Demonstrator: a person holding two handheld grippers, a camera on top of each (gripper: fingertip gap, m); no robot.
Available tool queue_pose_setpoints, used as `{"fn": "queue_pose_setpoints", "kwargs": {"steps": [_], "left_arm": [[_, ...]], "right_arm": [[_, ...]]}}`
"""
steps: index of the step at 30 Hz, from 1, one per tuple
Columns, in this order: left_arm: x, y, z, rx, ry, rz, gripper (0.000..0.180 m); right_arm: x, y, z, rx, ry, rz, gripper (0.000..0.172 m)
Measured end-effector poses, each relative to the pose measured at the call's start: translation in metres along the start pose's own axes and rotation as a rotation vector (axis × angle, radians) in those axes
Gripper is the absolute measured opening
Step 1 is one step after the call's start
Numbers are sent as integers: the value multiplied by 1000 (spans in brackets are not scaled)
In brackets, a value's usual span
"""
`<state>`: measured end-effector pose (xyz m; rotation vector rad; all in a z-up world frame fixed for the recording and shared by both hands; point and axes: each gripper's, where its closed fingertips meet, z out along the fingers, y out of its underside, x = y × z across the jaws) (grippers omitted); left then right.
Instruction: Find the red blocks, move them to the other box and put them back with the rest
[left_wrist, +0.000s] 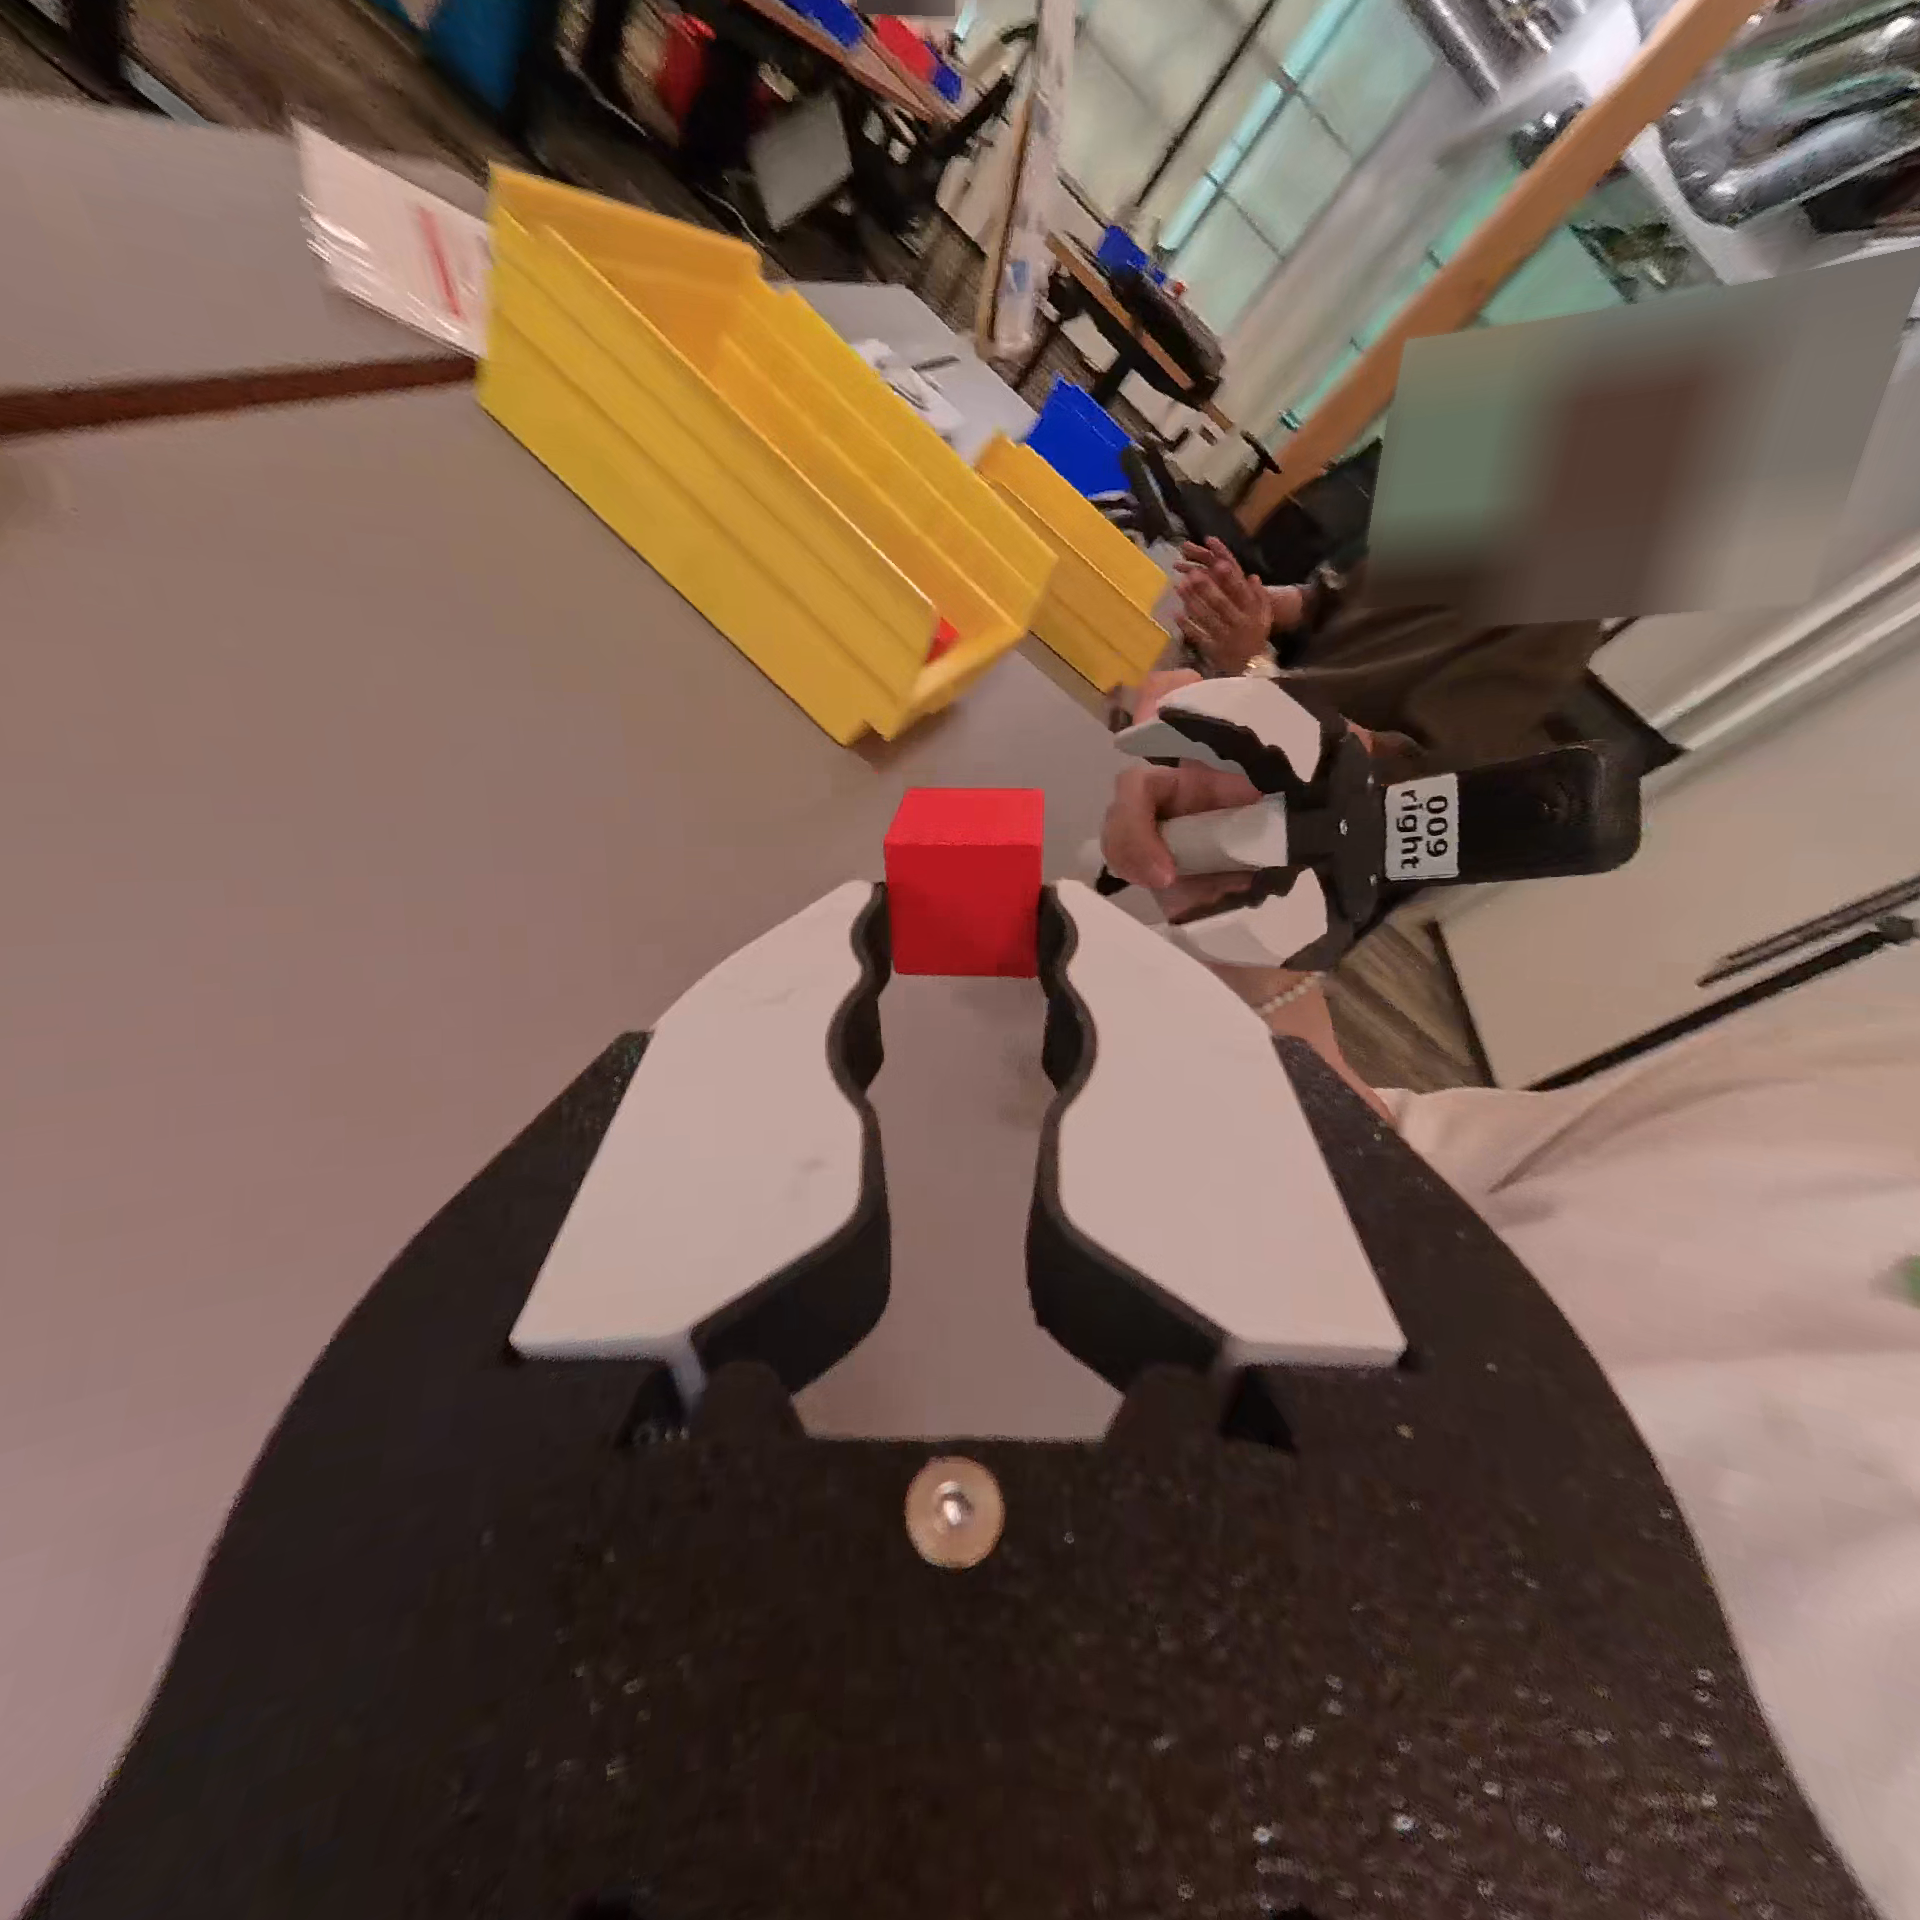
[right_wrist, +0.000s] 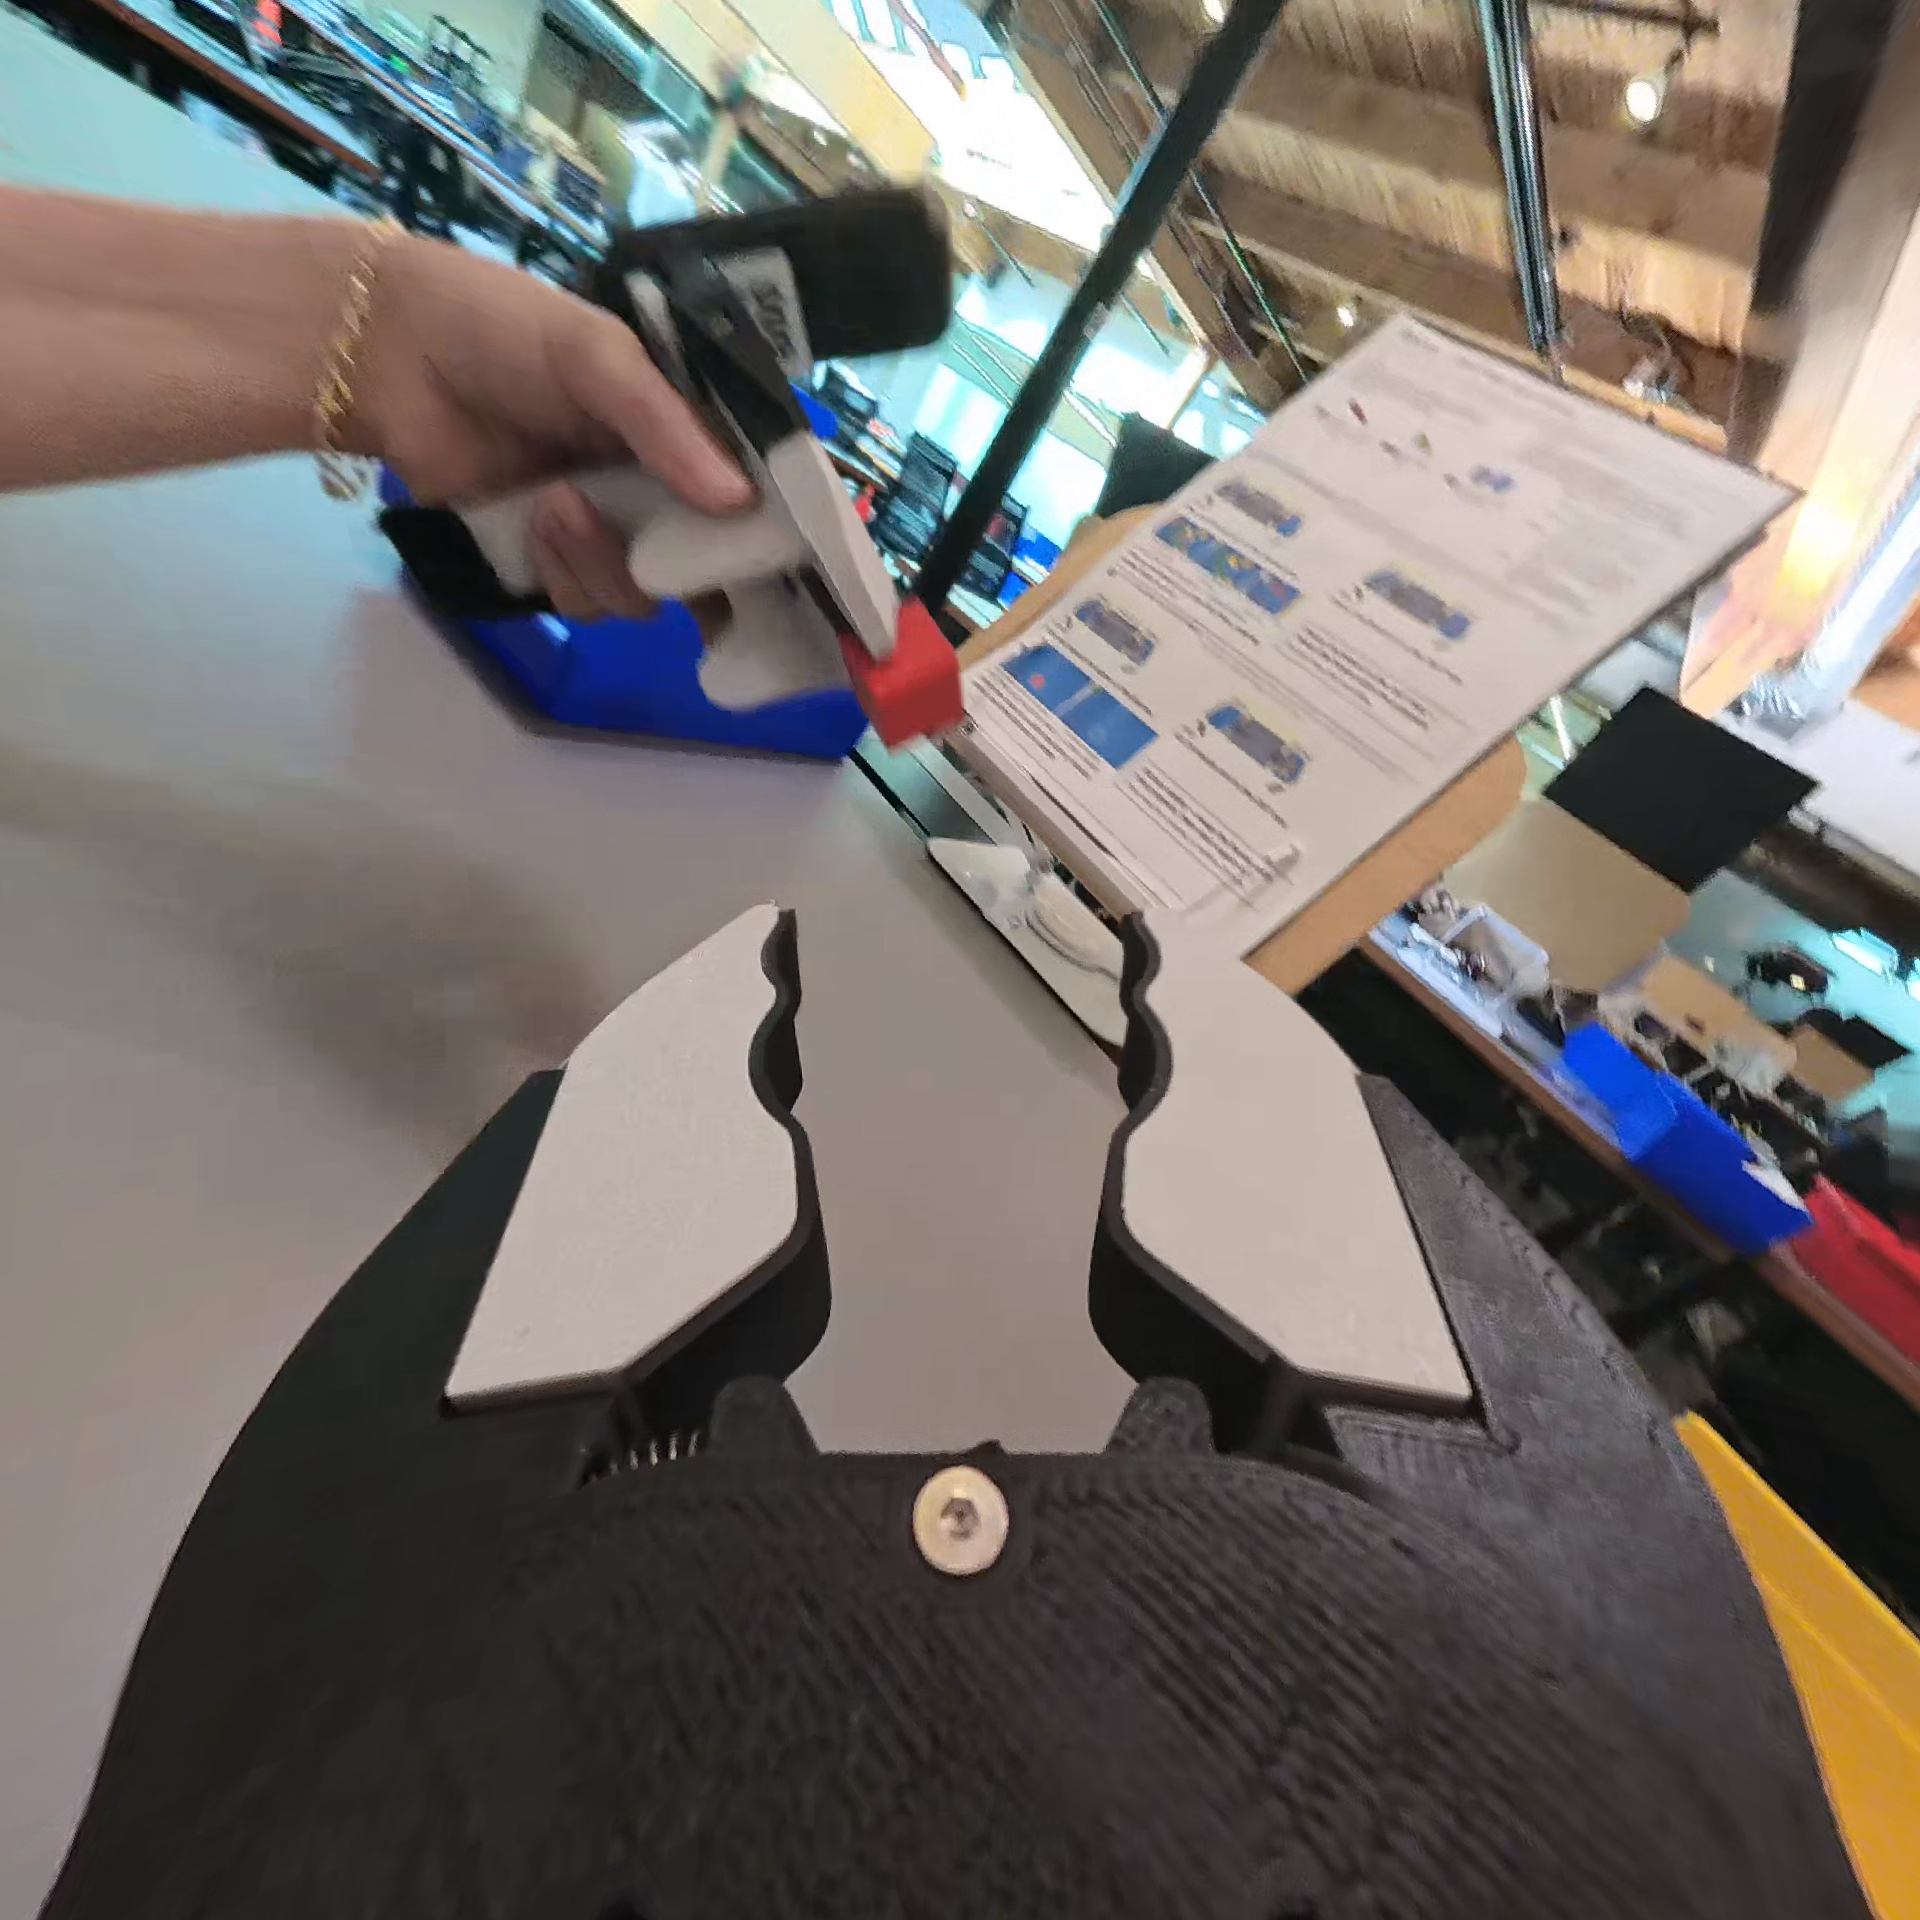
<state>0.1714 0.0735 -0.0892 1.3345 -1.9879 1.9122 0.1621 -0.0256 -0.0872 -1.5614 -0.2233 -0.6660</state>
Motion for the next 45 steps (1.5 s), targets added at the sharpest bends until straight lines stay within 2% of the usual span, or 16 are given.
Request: {"fn": "queue_pose_setpoints", "kwargs": {"steps": [4,7,12,14,15,20,22,25,28,30,33,36,38,41,45], "left_arm": [[16,29,45,-80,147,-96,26],[28,46,61,-137,238,-154,26],[45,59,72,-199,333,-211,26],[51,63,75,-220,371,-231,26],[54,64,76,-225,388,-247,26],[53,58,79,-169,399,-246,26],[40,52,80,-123,315,-220,38],[7,48,74,-69,89,-99,51],[-32,46,58,-28,-196,82,59],[-46,45,47,1,-313,155,66],[-50,41,39,65,-352,183,69],[-54,39,38,103,-350,156,73],[-54,45,40,75,-339,128,74],[-53,57,41,14,-350,149,76],[-62,67,42,-65,-424,185,75]], "right_arm": [[-14,-1,4,14,-45,-64,60],[-19,3,4,9,-79,-76,60],[-32,7,5,14,-161,-80,54],[-37,13,7,-13,-181,-107,42],[-36,14,7,-21,-170,-126,29],[-28,15,5,-47,-156,-90,29],[-13,18,1,-73,-103,-53,29],[28,36,-19,-183,40,101,28],[80,70,-59,-336,238,277,29],[116,102,-91,-464,375,396,29],[176,145,-127,-674,514,447,29],[231,190,-132,-853,549,470,29],[256,222,-128,-978,553,480,29],[276,257,-116,-1112,554,477,29],[278,292,-104,-1294,468,457,29]]}}
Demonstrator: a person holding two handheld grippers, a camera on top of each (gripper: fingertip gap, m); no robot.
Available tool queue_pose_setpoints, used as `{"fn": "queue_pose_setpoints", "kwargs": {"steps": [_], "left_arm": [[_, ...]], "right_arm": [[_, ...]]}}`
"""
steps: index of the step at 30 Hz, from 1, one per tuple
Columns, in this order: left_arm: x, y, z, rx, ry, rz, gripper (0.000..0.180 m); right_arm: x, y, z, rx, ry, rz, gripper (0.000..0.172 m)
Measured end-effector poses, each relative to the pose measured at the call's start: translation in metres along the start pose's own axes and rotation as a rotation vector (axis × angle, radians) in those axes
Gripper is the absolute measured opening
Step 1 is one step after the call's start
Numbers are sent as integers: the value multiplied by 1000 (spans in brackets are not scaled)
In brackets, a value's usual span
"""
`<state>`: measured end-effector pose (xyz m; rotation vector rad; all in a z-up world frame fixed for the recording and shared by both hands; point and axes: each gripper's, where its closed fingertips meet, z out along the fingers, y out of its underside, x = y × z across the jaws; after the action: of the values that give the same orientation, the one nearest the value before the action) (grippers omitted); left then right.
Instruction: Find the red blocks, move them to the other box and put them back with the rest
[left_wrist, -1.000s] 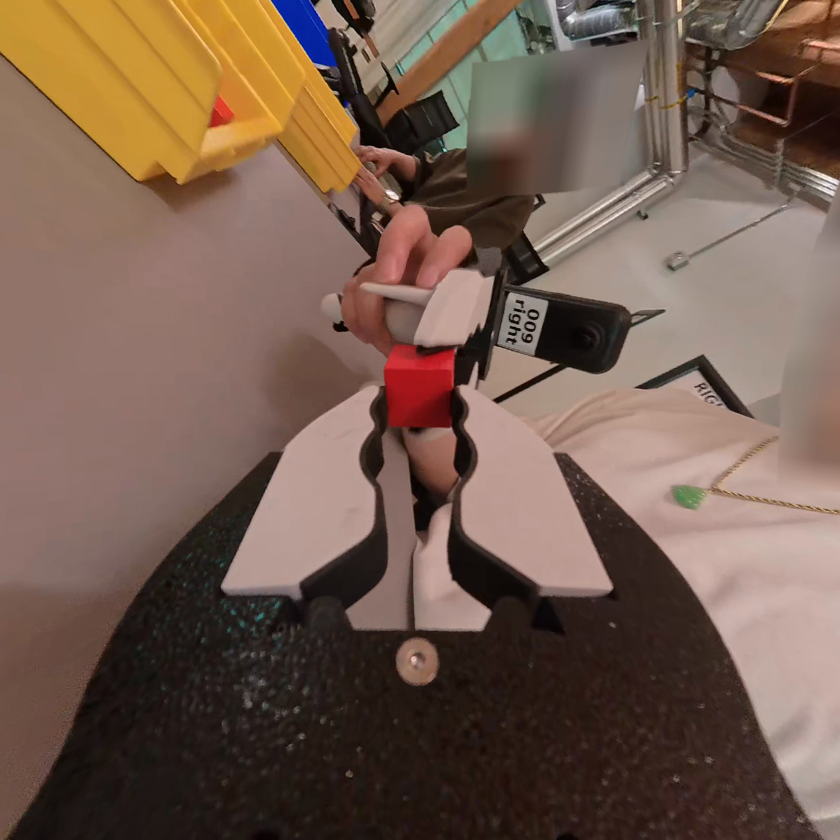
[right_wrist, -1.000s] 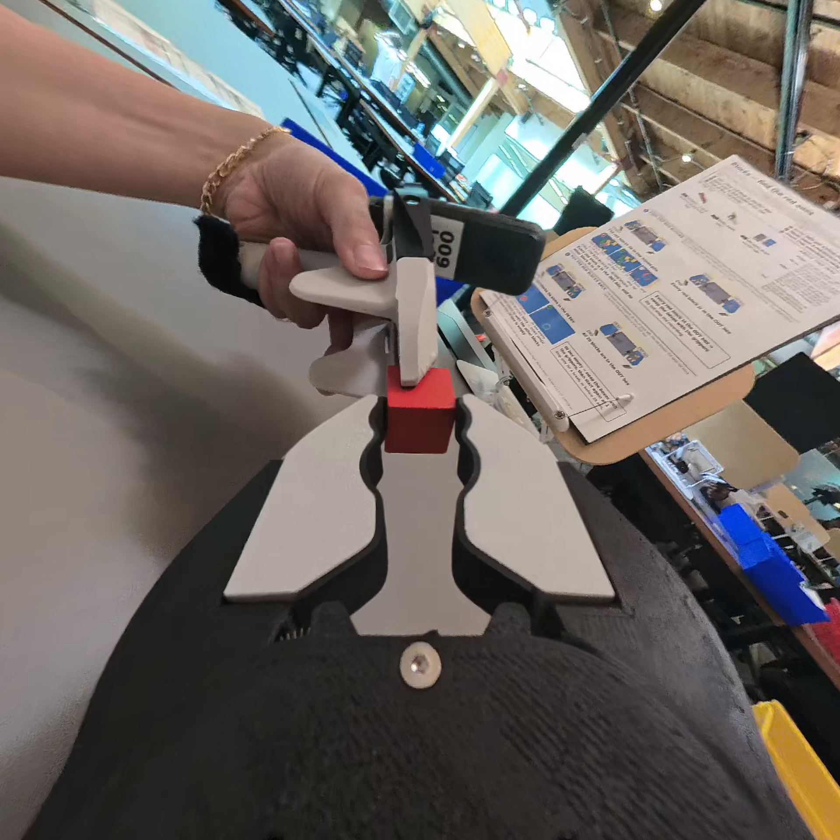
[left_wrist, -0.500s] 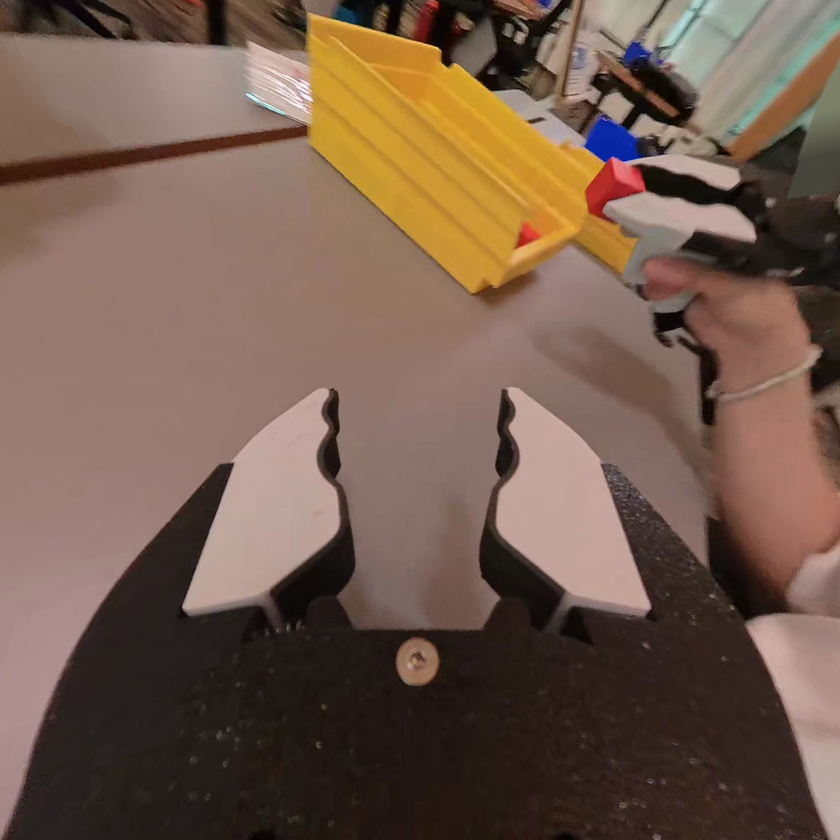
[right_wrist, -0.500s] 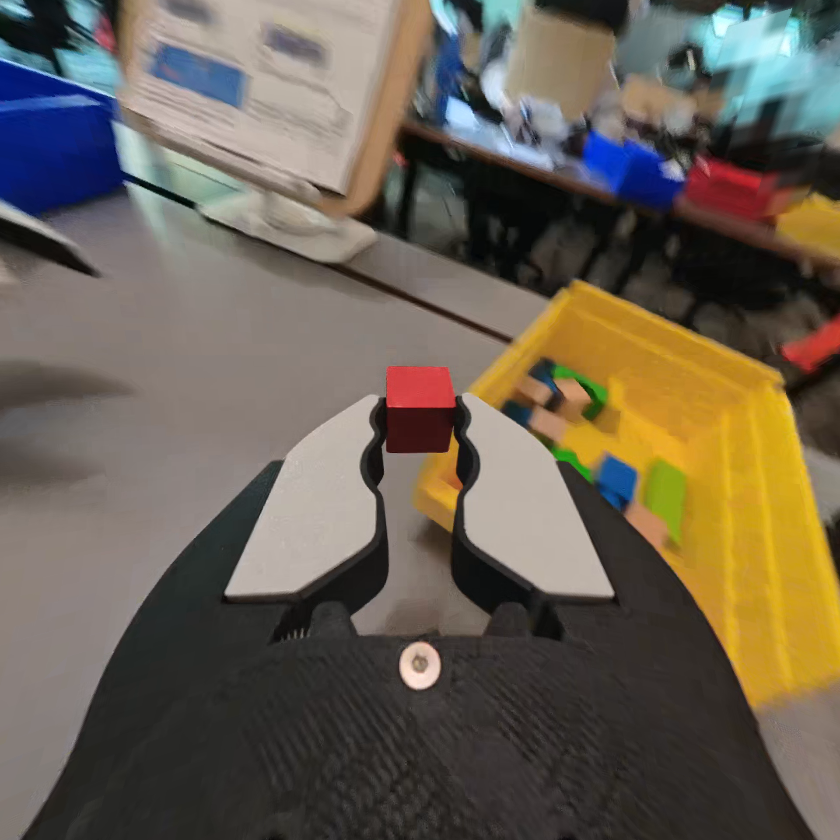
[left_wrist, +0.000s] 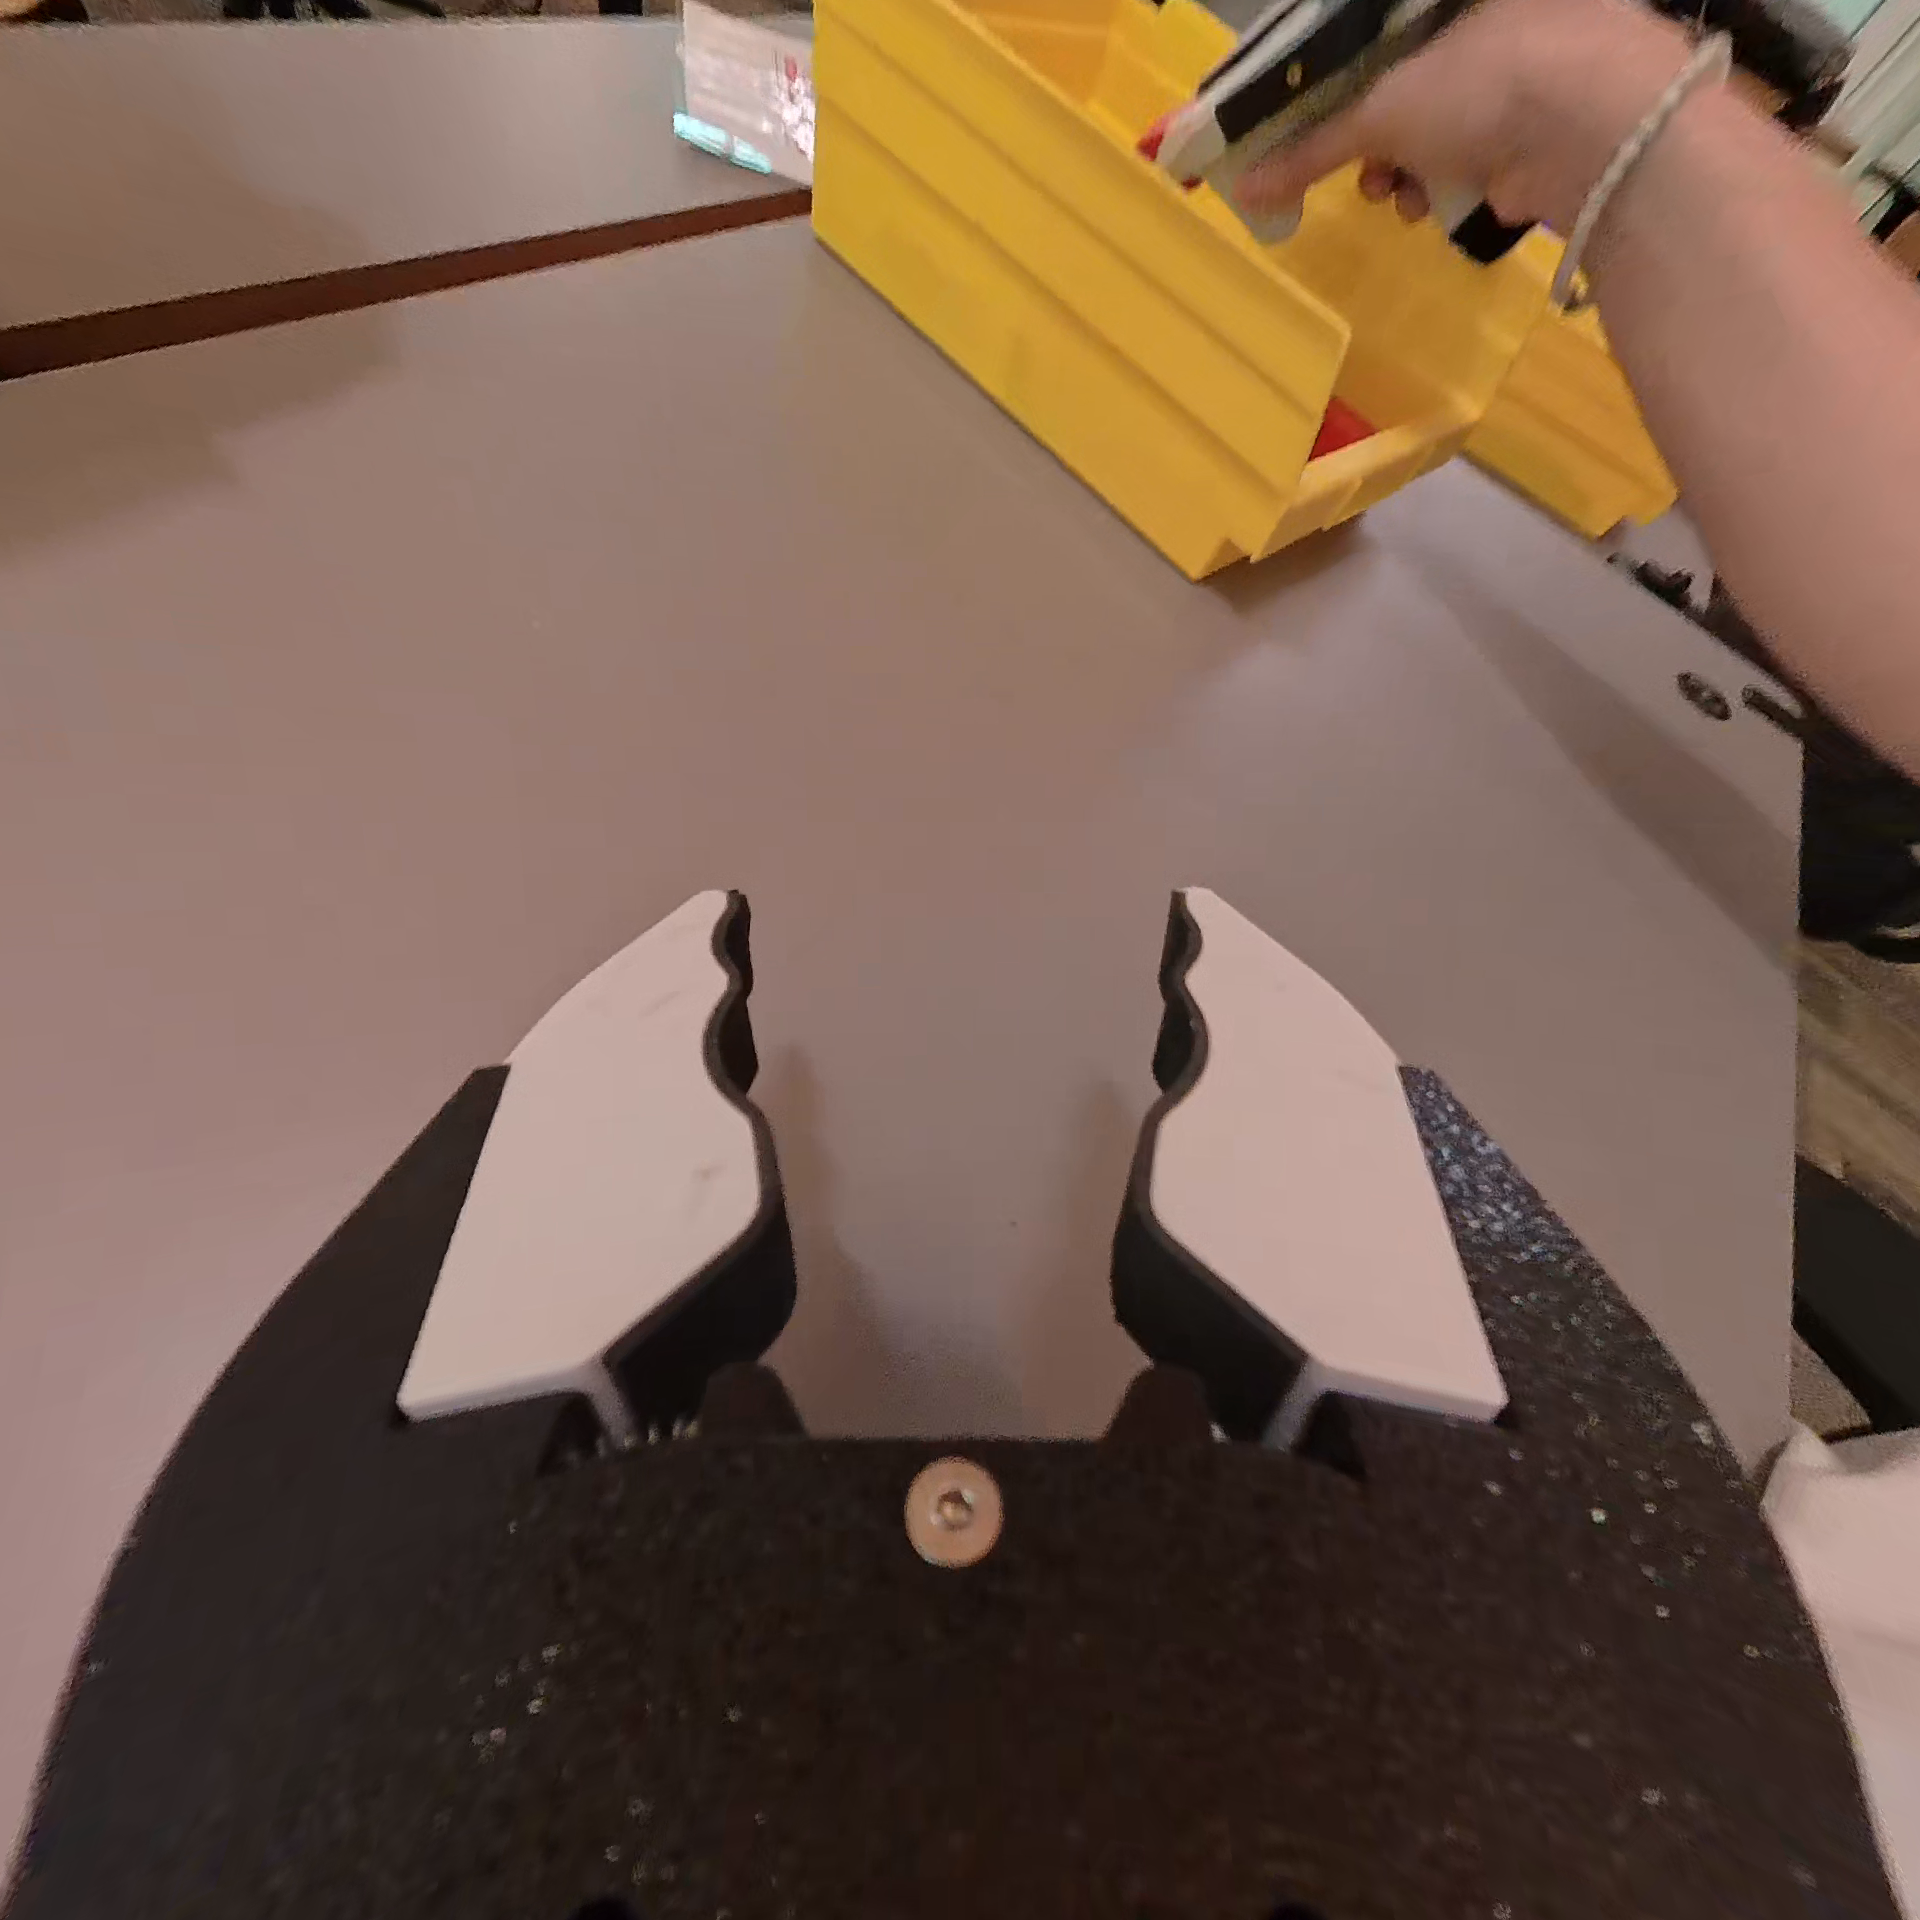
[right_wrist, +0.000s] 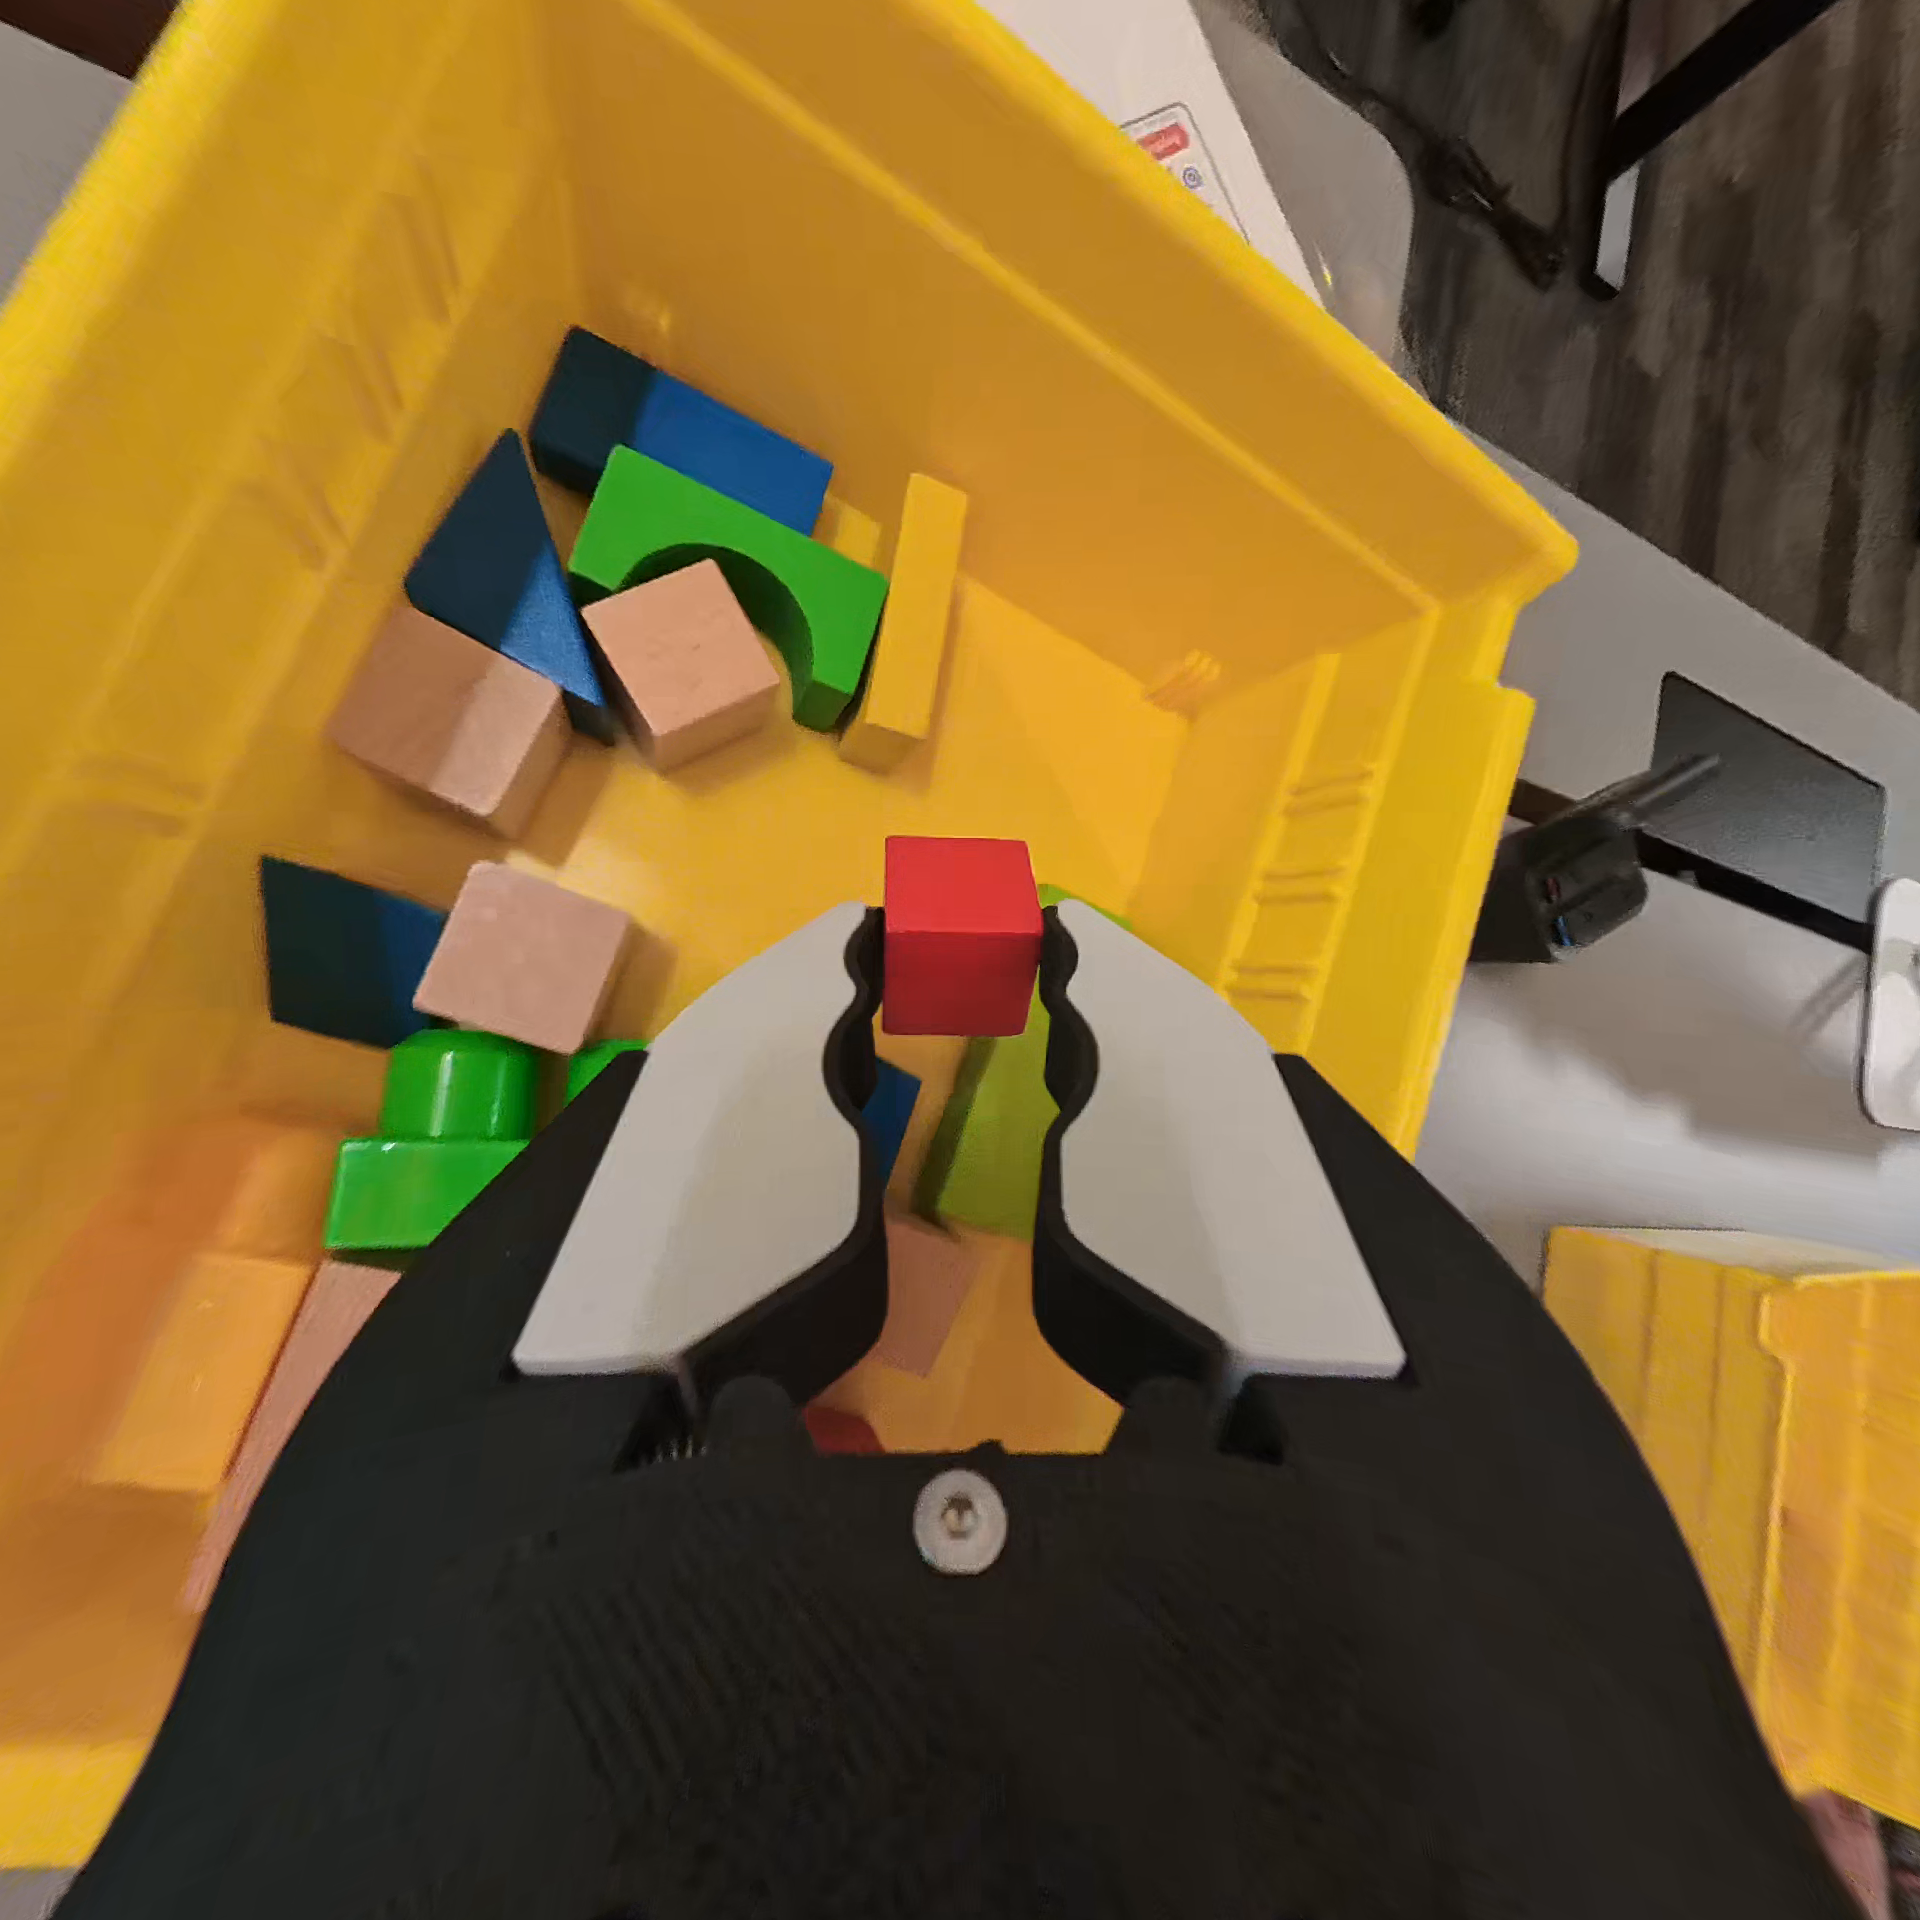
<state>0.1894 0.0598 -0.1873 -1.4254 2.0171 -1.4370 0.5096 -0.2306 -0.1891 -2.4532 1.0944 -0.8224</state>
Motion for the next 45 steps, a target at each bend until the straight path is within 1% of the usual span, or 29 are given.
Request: {"fn": "queue_pose_setpoints", "kwargs": {"steps": [2,5,7,10,12,14,16,19,23,25,27,31,32,34,36,40,42,45], "left_arm": [[3,7,3,-49,1,14,75],[4,10,7,-72,-20,54,75],[2,11,8,-80,-39,49,75],[3,3,4,-37,-32,20,77],[2,-4,-1,0,-14,-17,80],[-2,-11,-8,34,-18,-51,80],[-11,-18,-19,70,-50,-62,80],[-32,-30,-46,122,-141,-68,79],[-73,-41,-109,164,-312,-64,71],[-99,-41,-146,140,-420,-65,70],[-128,-34,-181,80,-529,-67,69],[-191,-11,-239,-128,-703,-60,65],[-208,-4,-251,-198,-730,-41,63],[-242,8,-271,-342,-757,46,57],[-275,21,-286,-483,-767,142,55],[-318,58,-303,-834,-679,328,54],[-330,69,-303,-941,-624,385,52],[-344,76,-299,-1031,-575,396,49]], "right_arm": [[5,-5,6,-17,35,-26,29],[5,-5,12,-55,12,-31,30],[12,-4,12,-49,51,-26,38],[14,-8,4,22,30,14,50],[17,-4,-5,35,37,30,58],[10,-4,-23,99,10,56,59],[-9,-10,-50,228,-38,68,59],[-58,-15,-95,427,-164,41,60],[-131,-13,-154,671,-365,32,59],[-160,-4,-173,725,-439,40,58],[-181,6,-183,747,-475,50,58],[-204,19,-190,781,-500,94,57],[-207,21,-189,784,-512,116,57],[-212,22,-189,790,-537,152,55],[-213,24,-187,791,-537,170,55],[-211,24,-188,811,-523,184,55],[-212,24,-190,833,-518,187,52],[-220,24,-196,857,-561,185,52]]}}
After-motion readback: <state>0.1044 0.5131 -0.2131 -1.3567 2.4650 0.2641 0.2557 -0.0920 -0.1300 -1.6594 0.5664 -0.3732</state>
